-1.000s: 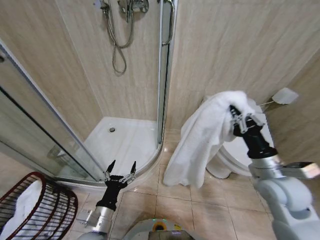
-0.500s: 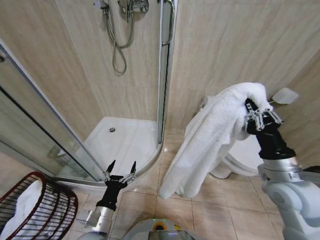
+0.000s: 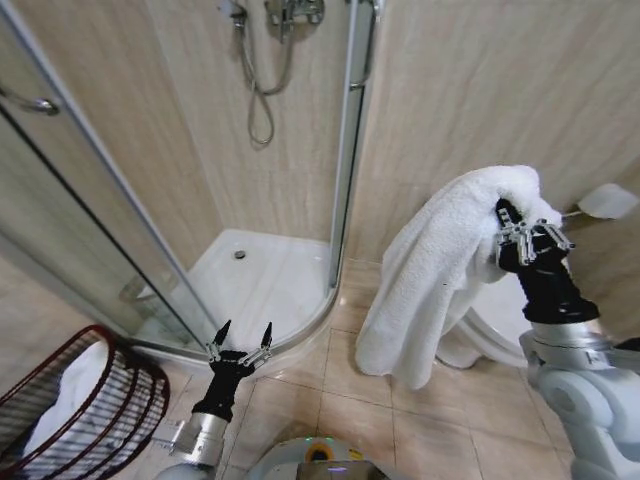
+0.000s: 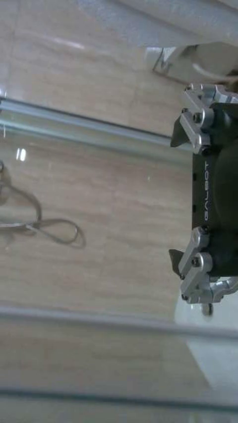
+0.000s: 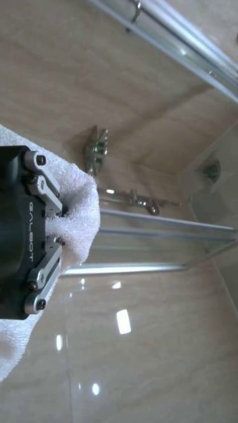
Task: Discard the used towel into the hamper.
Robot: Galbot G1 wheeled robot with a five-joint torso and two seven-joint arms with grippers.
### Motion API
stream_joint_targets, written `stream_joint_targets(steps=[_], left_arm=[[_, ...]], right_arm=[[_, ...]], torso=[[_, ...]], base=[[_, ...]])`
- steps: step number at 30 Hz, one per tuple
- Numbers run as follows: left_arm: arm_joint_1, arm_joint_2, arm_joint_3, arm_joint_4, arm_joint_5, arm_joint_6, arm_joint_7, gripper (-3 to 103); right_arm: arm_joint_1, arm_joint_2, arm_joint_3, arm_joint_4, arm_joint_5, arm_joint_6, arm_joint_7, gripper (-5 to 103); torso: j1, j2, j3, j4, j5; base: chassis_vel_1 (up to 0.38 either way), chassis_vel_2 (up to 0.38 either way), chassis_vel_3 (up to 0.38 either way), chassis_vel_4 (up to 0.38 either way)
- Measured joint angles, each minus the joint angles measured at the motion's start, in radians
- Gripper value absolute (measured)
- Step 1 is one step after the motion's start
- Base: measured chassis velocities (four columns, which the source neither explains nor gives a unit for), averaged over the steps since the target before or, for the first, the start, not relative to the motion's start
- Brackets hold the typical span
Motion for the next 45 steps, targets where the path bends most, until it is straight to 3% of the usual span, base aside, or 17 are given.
stream_joint_targets(steps=[18,23,39,45], left_arm=[[0.000,0.000,0.000,0.000,0.000,0.000,0.000,100],[0.000,0.000,0.000,0.000,0.000,0.000,0.000,100],[0.000,0.001,0.000,0.000,0.000,0.000,0.000,100],[0.000,0.000,0.000,0.000,0.000,0.000,0.000,100]], right_arm=[[-0.003,0.007,0.009,-0.006,-0.005,0.004,-0.016,8],[-0.004,0.009,0.009,-0.011,-0.006,0.004,-0.028,8],[-0.001,0.007,0.006,-0.018,0.007,0.015,-0.034,8],[-0.002,0.007,0.011,-0.014,0.018,0.020,-0.035,8]], torso=[[-0.009,-0.025,-0.016,0.0004,-0.0003],[-0.009,-0.025,-0.017,-0.0004,0.0002],[-0.008,-0.024,-0.016,0.0000,-0.0009],[-0.008,-0.023,-0.016,0.0001,0.0003]], base=[[0.103,0.105,0.104,0.104],[0.000,0.000,0.000,0.000],[0.080,0.084,-0.078,-0.079],[0.016,0.007,-0.005,-0.013]])
